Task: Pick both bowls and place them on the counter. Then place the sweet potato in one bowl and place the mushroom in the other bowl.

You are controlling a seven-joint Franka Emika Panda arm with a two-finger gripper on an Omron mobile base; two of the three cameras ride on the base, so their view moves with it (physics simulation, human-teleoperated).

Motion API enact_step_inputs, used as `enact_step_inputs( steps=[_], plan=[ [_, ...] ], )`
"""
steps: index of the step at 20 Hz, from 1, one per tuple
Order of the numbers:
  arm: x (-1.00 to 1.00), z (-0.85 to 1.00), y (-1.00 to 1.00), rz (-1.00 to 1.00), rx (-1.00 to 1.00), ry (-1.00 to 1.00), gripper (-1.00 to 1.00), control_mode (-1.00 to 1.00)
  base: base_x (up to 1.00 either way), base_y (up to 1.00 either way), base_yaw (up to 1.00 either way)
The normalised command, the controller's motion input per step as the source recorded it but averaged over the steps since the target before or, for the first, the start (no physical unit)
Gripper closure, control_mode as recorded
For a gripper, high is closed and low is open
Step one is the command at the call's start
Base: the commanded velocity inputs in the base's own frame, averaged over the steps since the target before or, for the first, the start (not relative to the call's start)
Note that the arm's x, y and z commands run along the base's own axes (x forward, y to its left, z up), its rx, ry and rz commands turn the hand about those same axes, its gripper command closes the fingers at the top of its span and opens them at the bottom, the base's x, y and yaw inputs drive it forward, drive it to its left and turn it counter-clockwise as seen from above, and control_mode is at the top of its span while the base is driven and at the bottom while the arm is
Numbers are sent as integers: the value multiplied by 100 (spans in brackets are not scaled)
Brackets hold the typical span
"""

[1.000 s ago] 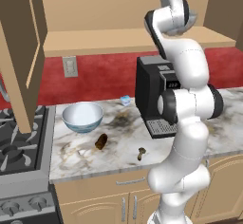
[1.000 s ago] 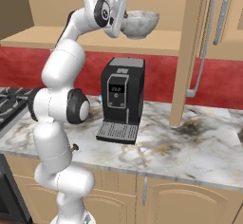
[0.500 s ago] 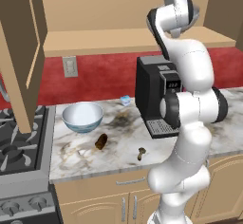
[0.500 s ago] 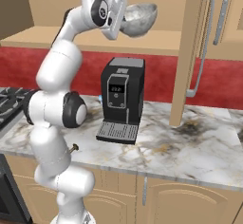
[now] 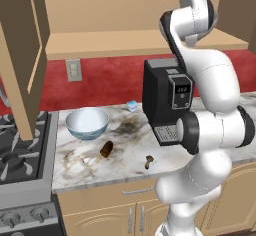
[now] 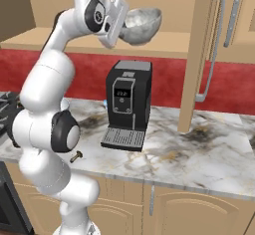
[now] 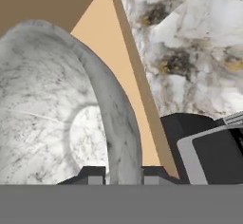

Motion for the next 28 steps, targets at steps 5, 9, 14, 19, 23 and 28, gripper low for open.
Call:
enact_step_inputs(
  steps=[5, 9, 14, 19, 23, 28],
  plan=[
    [-69, -5, 20, -2, 11, 1, 100, -100, 0, 0, 0],
    [-57, -12, 34, -1, 22, 10, 100, -100, 0, 0, 0],
    [-53, -9, 38, 0, 19, 16, 100, -100, 0, 0, 0],
    [-44, -1, 40, 0, 17, 21, 100, -100, 0, 0, 0],
    [-48, -1, 41, 0, 12, 17, 100, -100, 0, 0, 0],
    [-40, -12, 55, 0, 10, 17, 100, -100, 0, 0, 0]
  ],
)
